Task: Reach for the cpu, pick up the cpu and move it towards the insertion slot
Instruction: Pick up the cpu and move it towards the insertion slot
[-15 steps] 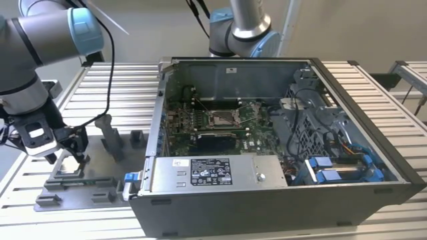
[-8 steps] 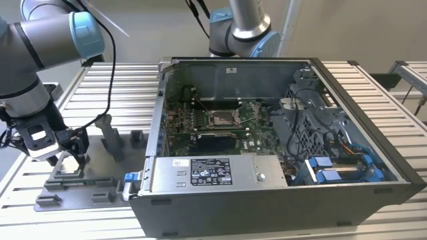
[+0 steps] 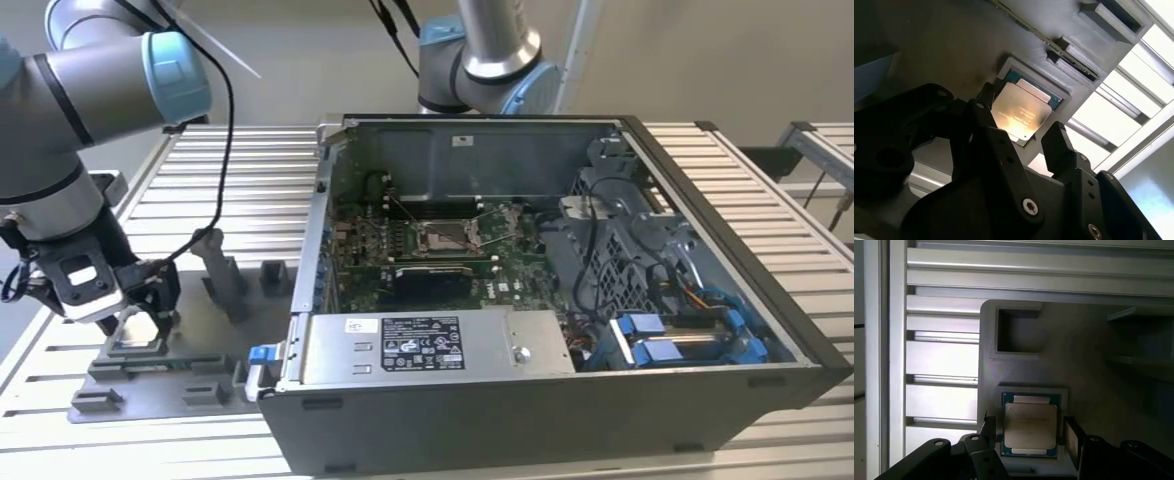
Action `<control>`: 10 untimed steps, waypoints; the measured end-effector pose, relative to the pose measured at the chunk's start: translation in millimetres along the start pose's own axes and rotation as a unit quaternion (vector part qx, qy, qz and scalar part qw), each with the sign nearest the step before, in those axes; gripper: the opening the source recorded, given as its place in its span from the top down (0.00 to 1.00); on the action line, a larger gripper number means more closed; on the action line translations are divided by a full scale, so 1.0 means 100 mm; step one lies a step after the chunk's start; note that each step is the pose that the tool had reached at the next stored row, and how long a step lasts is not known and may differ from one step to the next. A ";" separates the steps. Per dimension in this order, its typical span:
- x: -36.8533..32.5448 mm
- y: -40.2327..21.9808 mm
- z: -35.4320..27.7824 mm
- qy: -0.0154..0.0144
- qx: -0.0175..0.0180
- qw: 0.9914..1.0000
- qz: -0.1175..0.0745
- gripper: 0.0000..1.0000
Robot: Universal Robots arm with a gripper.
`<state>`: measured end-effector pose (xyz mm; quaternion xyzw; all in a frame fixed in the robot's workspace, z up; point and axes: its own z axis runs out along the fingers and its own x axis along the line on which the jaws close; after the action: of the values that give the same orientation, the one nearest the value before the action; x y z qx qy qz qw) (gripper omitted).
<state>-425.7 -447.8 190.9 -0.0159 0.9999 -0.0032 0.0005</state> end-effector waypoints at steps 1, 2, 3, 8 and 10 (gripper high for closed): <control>0.000 0.001 0.008 0.000 0.000 1.000 -0.001 0.00; 0.000 0.001 0.016 0.000 0.000 1.000 -0.001 0.00; 0.000 0.002 0.022 0.000 0.000 1.000 -0.002 0.00; 0.000 0.007 0.037 0.000 0.000 1.000 -0.004 0.00; 0.000 0.007 0.037 0.000 0.000 1.000 -0.004 0.00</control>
<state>-425.7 -447.2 187.1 -0.0196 0.9998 -0.0035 0.0006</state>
